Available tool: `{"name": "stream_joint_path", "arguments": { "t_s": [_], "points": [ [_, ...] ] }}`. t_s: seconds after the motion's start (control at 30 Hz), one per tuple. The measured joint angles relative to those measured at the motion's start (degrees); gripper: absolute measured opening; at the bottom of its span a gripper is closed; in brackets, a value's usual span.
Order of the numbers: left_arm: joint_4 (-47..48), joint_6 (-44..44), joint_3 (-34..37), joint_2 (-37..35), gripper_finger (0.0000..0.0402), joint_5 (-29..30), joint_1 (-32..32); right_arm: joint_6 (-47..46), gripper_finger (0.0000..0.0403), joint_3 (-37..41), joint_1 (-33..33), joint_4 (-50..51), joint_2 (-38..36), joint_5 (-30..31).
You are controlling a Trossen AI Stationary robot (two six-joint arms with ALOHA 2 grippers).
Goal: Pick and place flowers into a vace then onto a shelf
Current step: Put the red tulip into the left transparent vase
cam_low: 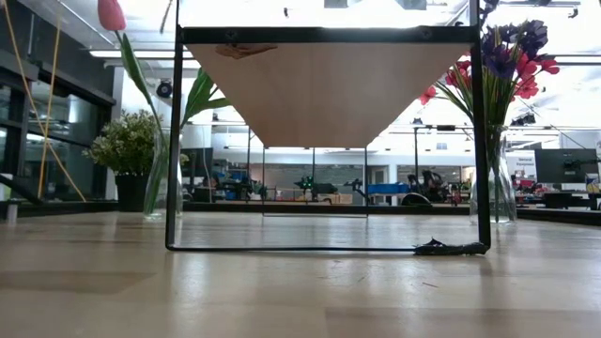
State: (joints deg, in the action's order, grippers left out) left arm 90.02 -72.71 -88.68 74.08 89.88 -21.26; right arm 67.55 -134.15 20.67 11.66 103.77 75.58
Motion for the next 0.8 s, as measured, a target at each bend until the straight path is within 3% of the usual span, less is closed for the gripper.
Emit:
{"name": "stream_joint_path", "arguments": {
  "t_s": [0.37,0.8],
  "points": [
    [-0.06,-19.46,11.4,0.01,0.002,0.07,9.8,-2.61,0.0129,0.0,-3.57,6.66,0.0,0.54],
    [-8.17,-20.88,18.61,0.12,0.002,0.18,10.9,-3.34,0.0129,0.0,-3.78,7.87,0.0,0.65]
  ]
}}
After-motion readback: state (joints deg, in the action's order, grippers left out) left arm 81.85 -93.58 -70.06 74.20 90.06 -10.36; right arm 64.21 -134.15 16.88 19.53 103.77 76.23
